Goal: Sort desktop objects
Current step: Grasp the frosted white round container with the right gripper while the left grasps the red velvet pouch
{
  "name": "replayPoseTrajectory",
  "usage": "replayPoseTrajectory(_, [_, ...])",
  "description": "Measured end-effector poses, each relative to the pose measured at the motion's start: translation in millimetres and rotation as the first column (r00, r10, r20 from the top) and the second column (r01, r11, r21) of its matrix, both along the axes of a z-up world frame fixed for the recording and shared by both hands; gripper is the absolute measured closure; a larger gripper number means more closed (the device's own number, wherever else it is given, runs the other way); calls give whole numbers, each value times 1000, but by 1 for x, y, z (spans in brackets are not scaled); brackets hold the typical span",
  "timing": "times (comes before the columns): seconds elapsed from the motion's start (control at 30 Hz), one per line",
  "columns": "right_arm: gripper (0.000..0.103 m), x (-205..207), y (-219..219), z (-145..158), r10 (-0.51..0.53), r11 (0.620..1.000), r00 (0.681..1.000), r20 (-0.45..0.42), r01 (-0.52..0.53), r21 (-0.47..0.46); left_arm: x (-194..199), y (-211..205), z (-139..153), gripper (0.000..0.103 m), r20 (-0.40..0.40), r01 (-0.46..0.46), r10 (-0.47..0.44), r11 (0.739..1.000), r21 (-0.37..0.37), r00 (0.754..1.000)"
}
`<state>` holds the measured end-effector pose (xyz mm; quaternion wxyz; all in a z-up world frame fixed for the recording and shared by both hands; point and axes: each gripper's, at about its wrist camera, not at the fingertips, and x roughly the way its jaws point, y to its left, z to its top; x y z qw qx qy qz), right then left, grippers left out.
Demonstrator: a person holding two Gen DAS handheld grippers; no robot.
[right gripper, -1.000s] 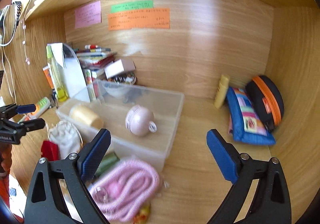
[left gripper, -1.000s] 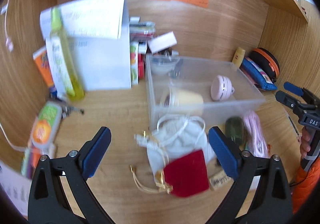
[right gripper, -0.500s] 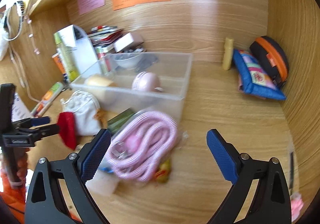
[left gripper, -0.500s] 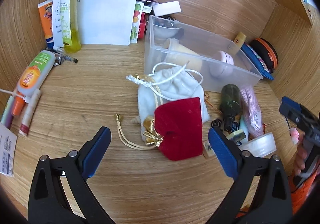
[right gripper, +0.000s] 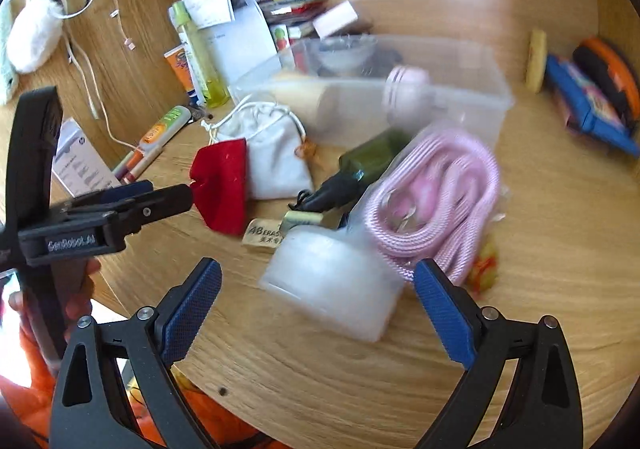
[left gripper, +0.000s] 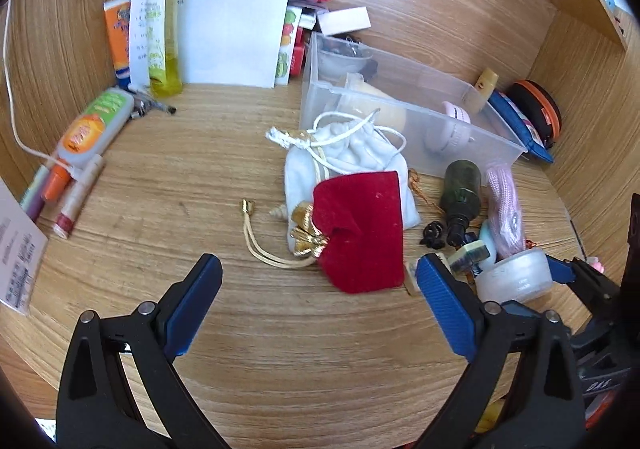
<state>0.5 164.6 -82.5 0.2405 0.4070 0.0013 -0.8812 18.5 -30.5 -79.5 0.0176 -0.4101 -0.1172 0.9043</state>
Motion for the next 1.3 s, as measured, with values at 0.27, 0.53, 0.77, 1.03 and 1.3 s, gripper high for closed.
replayPoseTrajectory(0.27, [35, 9, 2, -2, -31, 997, 997, -64, 35, 69, -15, -3, -14, 4, 57, 1, -10, 989, 148, 998])
replayPoseTrajectory(0.53, [35, 9, 31, 2, -74, 997, 997, -28, 73, -21, -28, 7, -18, 4, 72, -14, 4, 991, 135, 997])
replayPoseTrajectory(0.77, [35, 14, 43, 20, -90, 995, 992, -89, 86, -45, -36, 14, -21, 5, 42, -79, 77, 995, 54, 996])
replayPoseTrajectory(1.03, [35, 9, 55, 32, -109, 993, 987, -120, 102, -63, -30, 11, -22, 52, 18, -75, 75, 997, -20, 997])
replayPoseTrajectory(1.3, [35, 0, 63, 44, -132, 989, 980, -147, 121, -80, -11, -3, -10, 71, -16, -91, 90, 995, -39, 996])
